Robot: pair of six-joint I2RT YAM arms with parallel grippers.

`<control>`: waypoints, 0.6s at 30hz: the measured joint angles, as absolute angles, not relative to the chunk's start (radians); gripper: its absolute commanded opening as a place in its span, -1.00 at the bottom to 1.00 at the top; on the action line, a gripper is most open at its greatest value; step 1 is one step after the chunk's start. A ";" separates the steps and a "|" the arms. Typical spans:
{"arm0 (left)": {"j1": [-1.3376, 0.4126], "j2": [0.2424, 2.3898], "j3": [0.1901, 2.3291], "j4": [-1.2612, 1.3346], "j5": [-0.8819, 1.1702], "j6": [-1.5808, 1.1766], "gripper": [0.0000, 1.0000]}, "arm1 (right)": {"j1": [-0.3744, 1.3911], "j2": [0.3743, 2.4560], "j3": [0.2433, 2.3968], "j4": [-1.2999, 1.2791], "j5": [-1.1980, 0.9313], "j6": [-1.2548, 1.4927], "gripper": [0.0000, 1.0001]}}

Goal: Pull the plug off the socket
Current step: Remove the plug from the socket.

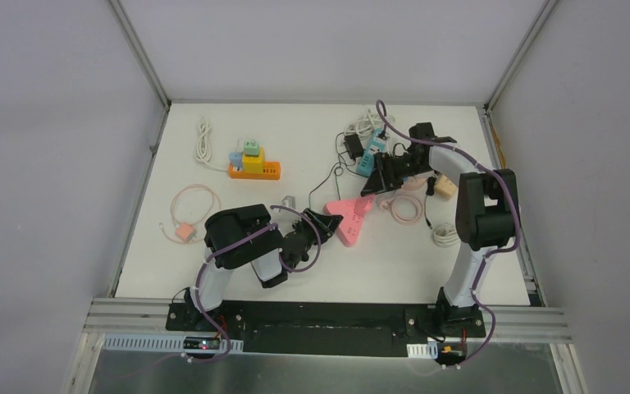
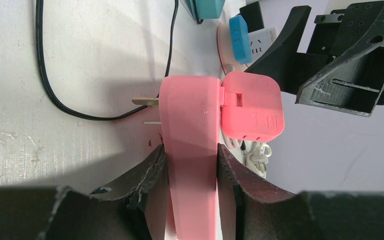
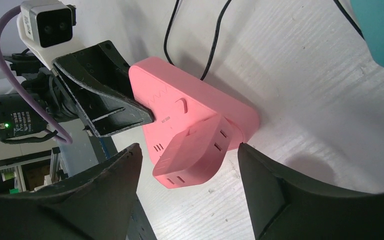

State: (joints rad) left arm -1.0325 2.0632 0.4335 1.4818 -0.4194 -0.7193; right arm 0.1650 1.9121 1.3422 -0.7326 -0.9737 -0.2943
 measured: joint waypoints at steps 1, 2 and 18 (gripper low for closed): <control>-1.032 2.063 0.434 1.482 -0.420 -0.719 -1.00 | 0.167 1.912 1.342 -0.732 -0.969 -0.288 0.45; -1.032 2.064 0.434 1.482 -0.420 -0.719 -1.00 | 0.171 1.912 1.342 -0.733 -0.963 -0.283 0.45; -1.032 2.064 0.434 1.482 -0.420 -0.719 -1.00 | 0.194 1.912 1.392 -0.828 -0.984 -0.336 0.50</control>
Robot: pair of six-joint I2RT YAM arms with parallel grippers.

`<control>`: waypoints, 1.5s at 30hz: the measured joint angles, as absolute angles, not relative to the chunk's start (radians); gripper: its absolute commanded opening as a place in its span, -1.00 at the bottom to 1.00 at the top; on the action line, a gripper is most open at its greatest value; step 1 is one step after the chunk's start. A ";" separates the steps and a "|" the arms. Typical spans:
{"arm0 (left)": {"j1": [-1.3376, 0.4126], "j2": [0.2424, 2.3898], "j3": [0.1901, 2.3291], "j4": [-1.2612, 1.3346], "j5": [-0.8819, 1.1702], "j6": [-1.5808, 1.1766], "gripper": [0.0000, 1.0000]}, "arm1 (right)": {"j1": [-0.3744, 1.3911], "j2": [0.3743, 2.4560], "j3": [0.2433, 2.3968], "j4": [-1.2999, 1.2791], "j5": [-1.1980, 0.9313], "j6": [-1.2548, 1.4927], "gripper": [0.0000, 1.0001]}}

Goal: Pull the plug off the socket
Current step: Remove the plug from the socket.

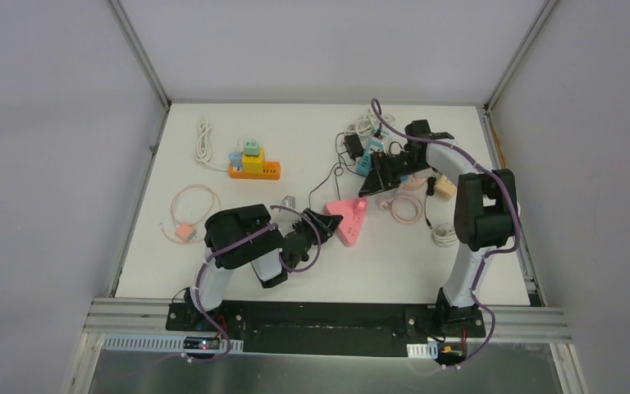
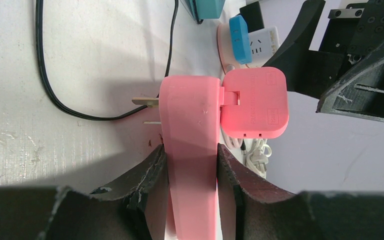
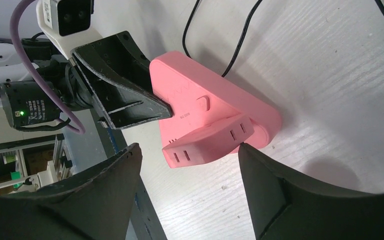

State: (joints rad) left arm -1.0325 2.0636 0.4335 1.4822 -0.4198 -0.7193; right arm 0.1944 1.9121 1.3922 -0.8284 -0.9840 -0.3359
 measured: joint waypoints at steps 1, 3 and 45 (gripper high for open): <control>-1.032 2.064 0.434 1.482 -0.420 -0.719 -1.00 | 0.194 1.912 1.393 -0.833 -0.984 -0.340 0.51; -1.032 2.064 0.434 1.482 -0.420 -0.719 -1.00 | 0.194 1.912 1.398 -0.844 -0.981 -0.350 0.54; -1.032 2.064 0.435 1.482 -0.419 -0.719 -1.00 | 0.388 1.803 1.494 -1.260 -0.652 -2.045 0.38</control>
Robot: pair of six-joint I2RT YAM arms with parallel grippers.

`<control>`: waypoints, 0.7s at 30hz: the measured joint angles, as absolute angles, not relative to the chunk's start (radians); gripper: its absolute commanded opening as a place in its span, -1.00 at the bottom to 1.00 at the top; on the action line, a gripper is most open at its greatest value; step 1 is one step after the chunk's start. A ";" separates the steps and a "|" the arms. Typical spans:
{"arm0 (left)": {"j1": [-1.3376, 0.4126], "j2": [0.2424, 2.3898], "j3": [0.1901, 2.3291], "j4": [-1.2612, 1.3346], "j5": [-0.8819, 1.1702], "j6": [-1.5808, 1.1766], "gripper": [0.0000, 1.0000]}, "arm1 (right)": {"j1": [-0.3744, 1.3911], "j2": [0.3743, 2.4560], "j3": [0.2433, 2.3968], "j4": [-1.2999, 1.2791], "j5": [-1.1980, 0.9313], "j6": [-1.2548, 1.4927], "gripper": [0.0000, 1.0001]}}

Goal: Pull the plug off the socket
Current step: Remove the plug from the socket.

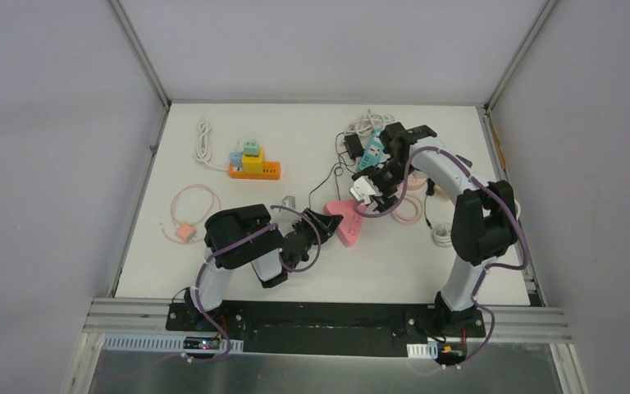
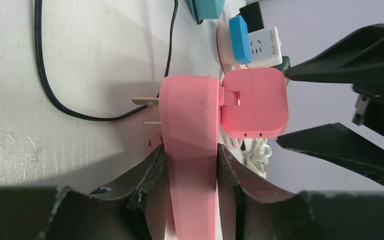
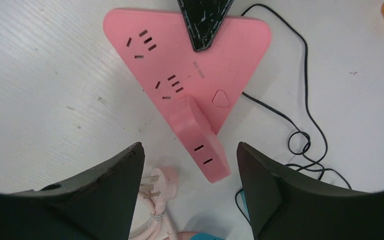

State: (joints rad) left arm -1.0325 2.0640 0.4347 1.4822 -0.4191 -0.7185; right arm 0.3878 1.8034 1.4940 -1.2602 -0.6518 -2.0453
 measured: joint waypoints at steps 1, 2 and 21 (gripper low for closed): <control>-1.032 2.064 0.435 1.482 -0.419 -0.719 -1.00 | 0.392 1.810 1.485 -1.246 -0.633 -2.048 0.35; -1.032 2.064 0.435 1.482 -0.419 -0.719 -1.00 | 0.395 1.817 1.475 -1.229 -0.614 -2.050 0.32; -1.010 2.056 0.428 1.480 -0.368 -0.720 -1.00 | 0.432 1.802 1.323 -0.979 -0.535 -2.066 -0.54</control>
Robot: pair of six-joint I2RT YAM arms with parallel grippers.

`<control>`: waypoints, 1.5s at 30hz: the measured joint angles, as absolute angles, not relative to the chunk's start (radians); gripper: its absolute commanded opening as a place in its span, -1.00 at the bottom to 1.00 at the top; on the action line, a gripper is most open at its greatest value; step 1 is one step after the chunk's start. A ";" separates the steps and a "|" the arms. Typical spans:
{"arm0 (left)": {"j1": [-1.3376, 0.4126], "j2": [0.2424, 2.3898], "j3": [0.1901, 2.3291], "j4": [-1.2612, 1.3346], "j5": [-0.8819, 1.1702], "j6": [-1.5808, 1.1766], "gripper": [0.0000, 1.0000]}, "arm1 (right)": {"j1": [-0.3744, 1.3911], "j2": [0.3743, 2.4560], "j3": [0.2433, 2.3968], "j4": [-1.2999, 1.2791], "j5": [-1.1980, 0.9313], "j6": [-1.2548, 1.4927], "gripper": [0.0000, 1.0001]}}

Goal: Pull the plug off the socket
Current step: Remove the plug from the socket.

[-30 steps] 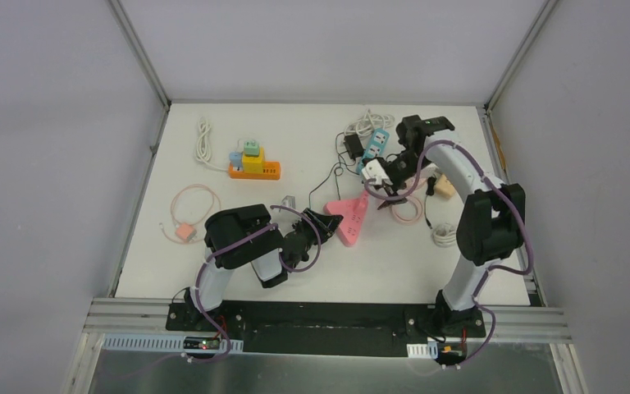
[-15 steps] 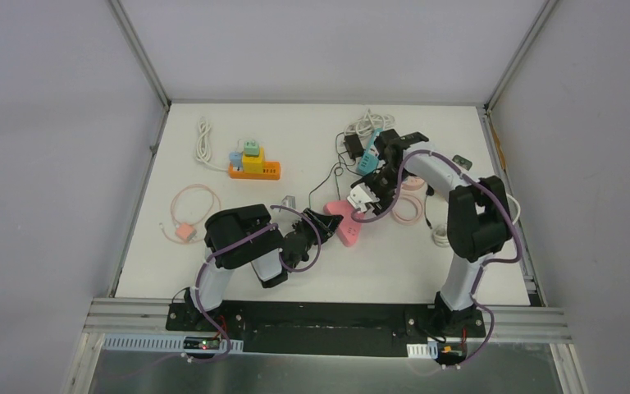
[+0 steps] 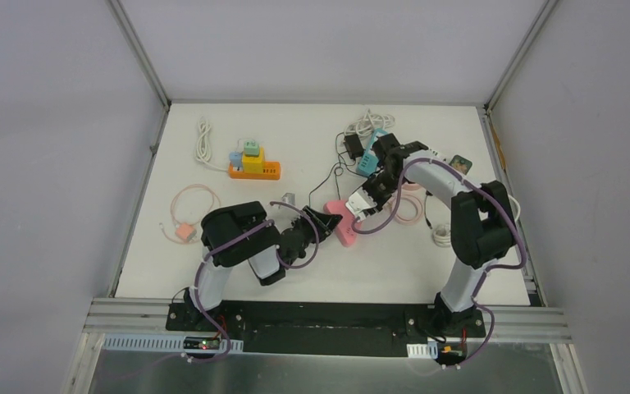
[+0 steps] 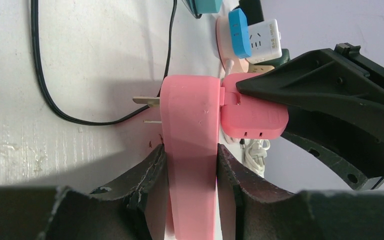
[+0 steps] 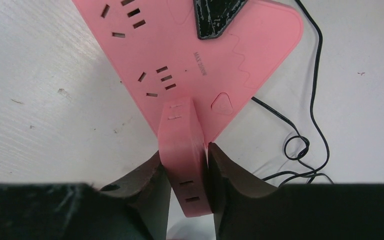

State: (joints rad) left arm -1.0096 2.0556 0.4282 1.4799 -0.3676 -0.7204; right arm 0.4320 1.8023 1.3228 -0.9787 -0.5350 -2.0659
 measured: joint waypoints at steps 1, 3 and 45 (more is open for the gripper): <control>-0.997 2.050 0.425 1.477 -0.344 -0.722 -1.00 | 0.432 1.797 1.316 -0.971 -0.539 -2.062 -0.56; -0.968 2.037 0.422 1.463 -0.282 -0.727 -1.00 | 0.432 1.787 1.301 -0.958 -0.543 -2.056 -0.65; -0.842 1.894 0.525 1.010 0.333 -0.778 -1.00 | 0.407 1.467 0.932 -0.886 -0.653 -1.576 -1.00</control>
State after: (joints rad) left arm -0.8425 1.8942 0.5247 1.0100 0.3332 -0.7780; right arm 0.4072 1.4670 0.9321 -0.8864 -0.6533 -1.5764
